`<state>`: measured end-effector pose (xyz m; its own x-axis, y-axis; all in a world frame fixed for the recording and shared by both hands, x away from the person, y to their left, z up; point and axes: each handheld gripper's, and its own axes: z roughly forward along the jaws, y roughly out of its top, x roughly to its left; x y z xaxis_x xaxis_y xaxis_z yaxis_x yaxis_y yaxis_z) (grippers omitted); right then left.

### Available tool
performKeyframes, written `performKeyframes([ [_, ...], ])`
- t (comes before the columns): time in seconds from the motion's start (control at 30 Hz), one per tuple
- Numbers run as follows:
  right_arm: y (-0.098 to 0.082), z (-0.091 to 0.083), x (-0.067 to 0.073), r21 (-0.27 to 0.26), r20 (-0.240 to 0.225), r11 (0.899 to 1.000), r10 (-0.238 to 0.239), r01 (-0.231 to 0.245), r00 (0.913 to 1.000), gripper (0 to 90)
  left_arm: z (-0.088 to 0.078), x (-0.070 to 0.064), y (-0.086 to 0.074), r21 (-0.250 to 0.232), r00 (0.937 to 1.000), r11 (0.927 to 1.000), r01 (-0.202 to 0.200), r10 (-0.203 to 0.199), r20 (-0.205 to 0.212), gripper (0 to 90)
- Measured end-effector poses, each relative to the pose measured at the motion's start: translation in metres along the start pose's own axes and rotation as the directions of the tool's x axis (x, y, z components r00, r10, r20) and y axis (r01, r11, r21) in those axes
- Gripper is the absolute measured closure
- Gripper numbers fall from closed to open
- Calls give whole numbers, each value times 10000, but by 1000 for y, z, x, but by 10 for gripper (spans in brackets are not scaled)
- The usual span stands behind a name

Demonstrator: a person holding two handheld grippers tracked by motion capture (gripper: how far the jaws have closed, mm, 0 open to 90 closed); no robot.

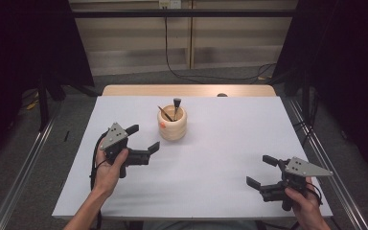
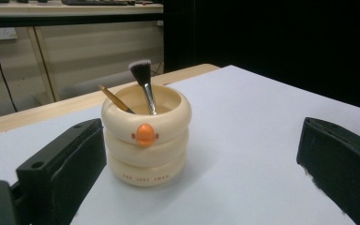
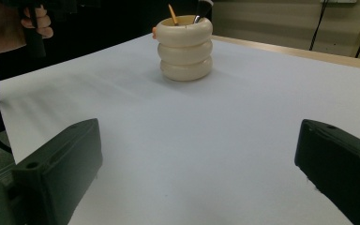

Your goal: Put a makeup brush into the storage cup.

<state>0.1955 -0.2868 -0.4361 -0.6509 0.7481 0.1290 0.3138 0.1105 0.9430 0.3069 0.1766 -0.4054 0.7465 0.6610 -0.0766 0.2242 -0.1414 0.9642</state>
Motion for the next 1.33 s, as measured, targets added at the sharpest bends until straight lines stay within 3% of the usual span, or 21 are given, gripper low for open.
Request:
performKeyframes([
  [0.1,0,-1,0,-14,18,10000,7,-7,10000,7,-8,-2,-4,42,9995,10000,-27,28,-306,8],
  [0.23,0,-1,-1,-7,75,10000,36,-35,10000,7,-19,-5,-11,-141,9997,9997,200,-202,-121,8],
  [0.43,-1,0,-1,57,103,10000,-76,75,9999,8,-35,-12,-25,-12,9999,10000,-86,85,-117,12],
  [0.57,-2,0,-1,64,203,10000,-67,66,9998,8,-49,-14,-33,33,9993,9999,-105,106,-365,12],
  [0.9,-1,-1,-2,4,203,10000,-52,52,9998,8,-74,-22,-48,-134,9982,9994,312,-318,-515,12],
  [1.07,-1,0,-2,26,186,10000,-60,59,9998,9,-79,-23,-49,-171,9986,9998,83,-91,-514,9],
  [1.33,-1,-2,-1,-39,137,10000,-46,47,9999,8,-79,-25,-52,-124,9992,9999,82,-87,-385,9],
])
